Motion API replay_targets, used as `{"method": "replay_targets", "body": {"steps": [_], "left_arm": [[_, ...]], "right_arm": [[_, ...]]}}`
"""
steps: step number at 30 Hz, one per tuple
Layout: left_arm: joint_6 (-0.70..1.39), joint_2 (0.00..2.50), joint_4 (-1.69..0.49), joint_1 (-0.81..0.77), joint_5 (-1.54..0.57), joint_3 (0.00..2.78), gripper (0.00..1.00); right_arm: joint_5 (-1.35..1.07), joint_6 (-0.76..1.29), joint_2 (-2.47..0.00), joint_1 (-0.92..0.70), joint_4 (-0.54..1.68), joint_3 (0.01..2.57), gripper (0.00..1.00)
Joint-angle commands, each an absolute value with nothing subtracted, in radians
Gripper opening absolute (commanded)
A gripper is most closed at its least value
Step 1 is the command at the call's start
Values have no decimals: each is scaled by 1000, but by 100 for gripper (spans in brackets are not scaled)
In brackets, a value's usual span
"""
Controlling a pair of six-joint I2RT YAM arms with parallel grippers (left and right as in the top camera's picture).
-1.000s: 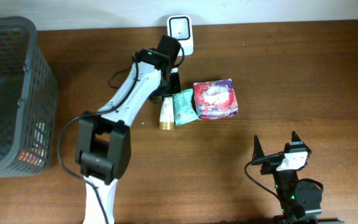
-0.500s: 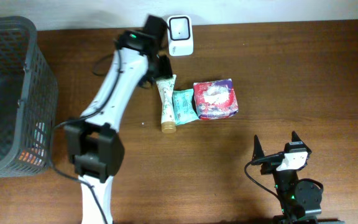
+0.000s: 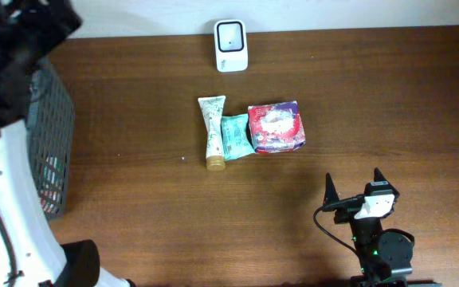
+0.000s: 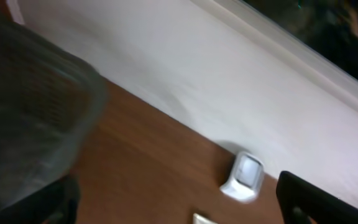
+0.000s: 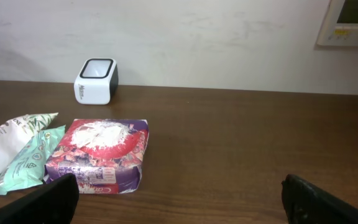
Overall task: Scan the item barcode
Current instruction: 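Set the Pantene tube upright-lying left of the green packet, then grasp the small teal tissue pack in the basket, left gripper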
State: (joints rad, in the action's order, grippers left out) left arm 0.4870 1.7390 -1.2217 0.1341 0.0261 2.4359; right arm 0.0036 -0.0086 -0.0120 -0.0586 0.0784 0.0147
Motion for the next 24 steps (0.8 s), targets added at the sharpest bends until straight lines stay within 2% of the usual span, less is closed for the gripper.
{"method": "replay_targets", "body": {"steps": [1, 5, 10, 16, 17, 18, 21, 22, 23, 24], "left_arm": [[477, 1746, -1200, 261, 86, 2441, 99], [467, 1769, -1206, 430, 158, 2425, 100], [259, 1912, -1208, 556, 89, 2281, 88], [165, 2028, -1273, 595, 91, 2172, 84], [166, 2050, -1288, 603, 94, 2154, 88], [167, 2062, -1292, 608, 94, 2138, 97], [287, 2088, -1309, 619, 110, 2096, 99], [302, 2094, -1312, 619, 109, 2088, 96], [280, 2107, -1315, 618, 109, 2075, 84], [244, 2117, -1319, 619, 109, 2072, 84]], "right_arm": [[12, -11, -6, -52, 81, 6, 99], [12, -11, -6, -52, 81, 6, 99], [12, -11, -6, -52, 81, 6, 99], [12, -11, -6, -52, 81, 6, 99], [12, -11, -6, -52, 81, 6, 99], [12, -11, -6, -52, 81, 6, 99], [12, -11, -6, -52, 81, 6, 99], [12, -11, -6, -52, 81, 6, 99], [12, -11, -6, -52, 81, 6, 99], [12, -11, -6, -52, 81, 6, 99]]}}
